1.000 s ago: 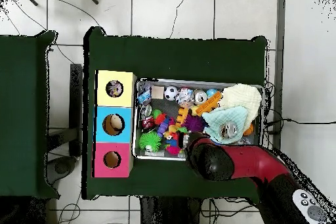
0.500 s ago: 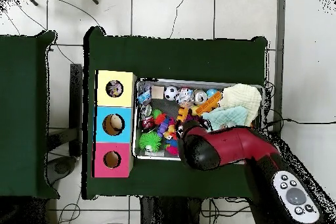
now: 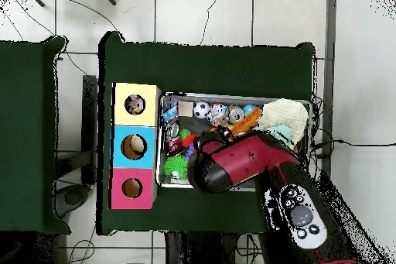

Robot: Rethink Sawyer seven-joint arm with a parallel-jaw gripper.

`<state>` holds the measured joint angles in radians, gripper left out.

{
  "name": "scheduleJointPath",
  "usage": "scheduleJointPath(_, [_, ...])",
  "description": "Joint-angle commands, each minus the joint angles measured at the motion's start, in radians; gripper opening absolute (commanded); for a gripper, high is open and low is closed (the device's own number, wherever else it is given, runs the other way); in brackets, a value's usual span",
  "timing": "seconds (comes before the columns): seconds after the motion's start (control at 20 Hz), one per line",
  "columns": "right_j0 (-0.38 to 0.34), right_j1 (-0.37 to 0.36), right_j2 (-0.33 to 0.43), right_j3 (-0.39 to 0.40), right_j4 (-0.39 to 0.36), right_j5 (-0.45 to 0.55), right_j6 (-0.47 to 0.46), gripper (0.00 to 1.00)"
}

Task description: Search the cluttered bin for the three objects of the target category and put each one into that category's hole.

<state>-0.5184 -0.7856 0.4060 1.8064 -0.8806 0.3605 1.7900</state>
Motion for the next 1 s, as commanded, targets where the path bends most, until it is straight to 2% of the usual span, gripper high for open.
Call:
scheduleJointPath(0.05, [0.055,0.035,-0.125,-0.106,-0.131,-0.002,0.082,1.0])
scheduleJointPath(0.35, [0.108,0.041,-0.189,-0.147,-0.174,0.032,0.065,1.0])
scheduleJointPath(0.6, [0.085,0.093,-0.195,-0.181,-0.111,0.139,0.003,1.0])
scheduleJointPath(0.85, [0.064,0.138,-0.202,-0.204,-0.087,0.144,-0.021,1.0])
scheduleJointPath(1.0, [0.056,0.175,-0.207,-0.218,-0.095,0.103,-0.007,1.0])
